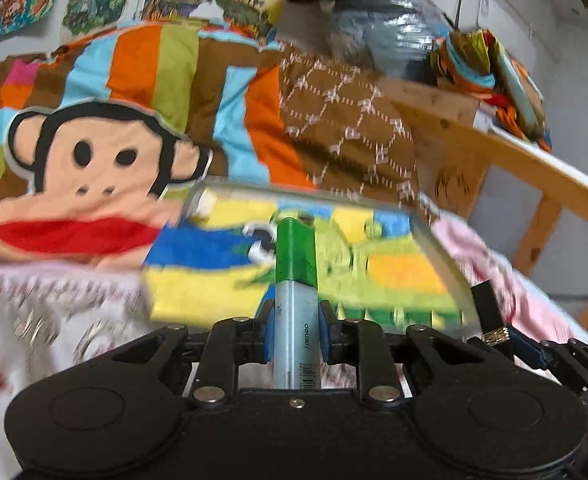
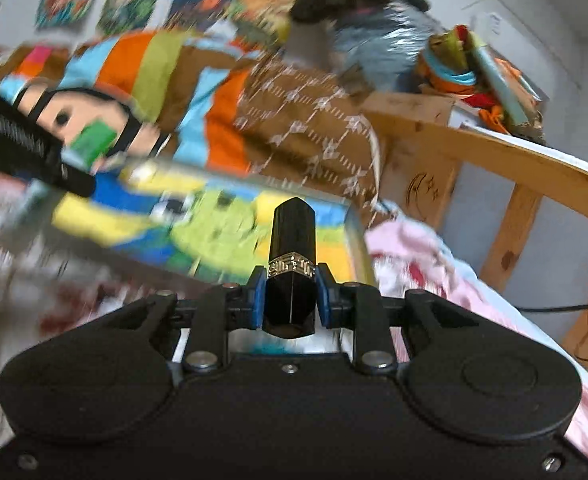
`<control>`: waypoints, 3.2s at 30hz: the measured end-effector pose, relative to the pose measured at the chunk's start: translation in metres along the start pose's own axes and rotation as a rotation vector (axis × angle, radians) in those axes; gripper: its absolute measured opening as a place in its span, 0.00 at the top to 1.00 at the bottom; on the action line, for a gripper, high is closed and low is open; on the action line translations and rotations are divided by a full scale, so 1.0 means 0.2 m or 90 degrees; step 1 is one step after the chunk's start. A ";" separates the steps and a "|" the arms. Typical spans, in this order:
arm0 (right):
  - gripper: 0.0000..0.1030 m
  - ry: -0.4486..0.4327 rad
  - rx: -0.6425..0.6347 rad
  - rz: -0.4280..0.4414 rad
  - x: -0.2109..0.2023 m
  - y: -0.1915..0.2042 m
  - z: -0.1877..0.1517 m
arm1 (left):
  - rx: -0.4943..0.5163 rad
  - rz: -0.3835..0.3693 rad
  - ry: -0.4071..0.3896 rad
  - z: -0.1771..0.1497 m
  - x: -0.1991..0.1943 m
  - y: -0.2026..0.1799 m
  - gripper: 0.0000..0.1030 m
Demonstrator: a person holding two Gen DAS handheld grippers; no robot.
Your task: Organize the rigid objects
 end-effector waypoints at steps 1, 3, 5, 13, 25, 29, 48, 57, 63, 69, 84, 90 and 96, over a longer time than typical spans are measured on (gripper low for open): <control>0.82 -0.007 0.016 0.002 0.04 -0.03 0.02 | -0.002 -0.003 -0.009 0.03 0.04 -0.01 0.78; 0.82 -0.015 0.050 0.005 0.14 -0.08 0.07 | -0.008 -0.012 -0.024 0.10 0.15 -0.04 0.78; 0.82 -0.018 0.084 0.015 0.25 -0.15 0.10 | -0.013 -0.018 -0.034 0.16 0.25 -0.06 0.78; 0.82 0.044 0.200 0.064 0.65 -0.36 0.06 | -0.012 -0.030 0.025 0.18 0.66 -0.12 0.78; 0.82 0.170 0.159 0.068 0.88 -0.29 -0.17 | 0.005 -0.038 0.154 0.03 0.85 -0.14 0.77; 0.79 0.162 0.156 0.065 0.84 -0.26 -0.16 | 0.014 -0.043 0.163 0.03 0.82 -0.15 0.76; 0.01 0.038 0.197 0.050 0.02 -0.42 0.22 | 0.019 -0.013 -0.036 0.17 0.00 -0.12 0.23; 0.00 0.035 0.231 0.038 -0.36 -0.47 0.13 | -0.021 0.036 -0.056 -0.03 -0.40 -0.07 0.19; 0.00 0.032 0.227 0.027 -0.55 -0.44 0.07 | -0.030 0.049 -0.046 -0.19 -0.57 -0.05 0.14; 0.00 0.059 0.185 0.018 -0.74 -0.36 -0.02 | -0.023 0.057 -0.047 -0.27 -0.72 -0.04 0.11; 0.00 0.066 0.154 -0.008 -1.14 -0.28 -0.05 | 0.019 0.055 -0.036 -0.39 -0.94 -0.03 0.06; 0.00 0.071 0.173 0.003 -1.14 -0.29 -0.07 | 0.026 0.054 -0.034 -0.41 -0.95 -0.04 0.03; 0.00 0.082 0.188 0.005 -1.09 -0.30 -0.08 | 0.032 0.051 -0.041 -0.41 -0.95 -0.04 0.01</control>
Point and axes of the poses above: each gripper's, at about its wrist camera, not at the fingertips, and x roughly the way its jaws point, y to its left, z to its top, the point moved 7 cm from there along x, roughly the way its jaws point, and after that the axes turned 3 degrees about x, right-handed, at the moved point
